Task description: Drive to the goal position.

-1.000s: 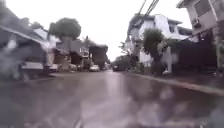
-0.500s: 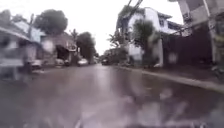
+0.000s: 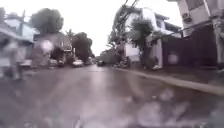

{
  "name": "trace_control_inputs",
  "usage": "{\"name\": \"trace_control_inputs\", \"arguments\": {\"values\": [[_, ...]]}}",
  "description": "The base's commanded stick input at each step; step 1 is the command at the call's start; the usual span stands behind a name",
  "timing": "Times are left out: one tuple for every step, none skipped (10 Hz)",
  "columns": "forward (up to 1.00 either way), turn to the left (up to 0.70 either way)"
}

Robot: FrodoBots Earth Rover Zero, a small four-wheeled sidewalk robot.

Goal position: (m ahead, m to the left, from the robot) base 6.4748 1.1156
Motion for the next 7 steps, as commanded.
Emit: {"name": "trace_control_inputs", "arguments": {"values": [[1.00, 0.00], [1.00, 0.00], [1.00, 0.00], [1.00, 0.00], [1.00, 0.00], [1.00, 0.00], [1.00, 0.00]]}}
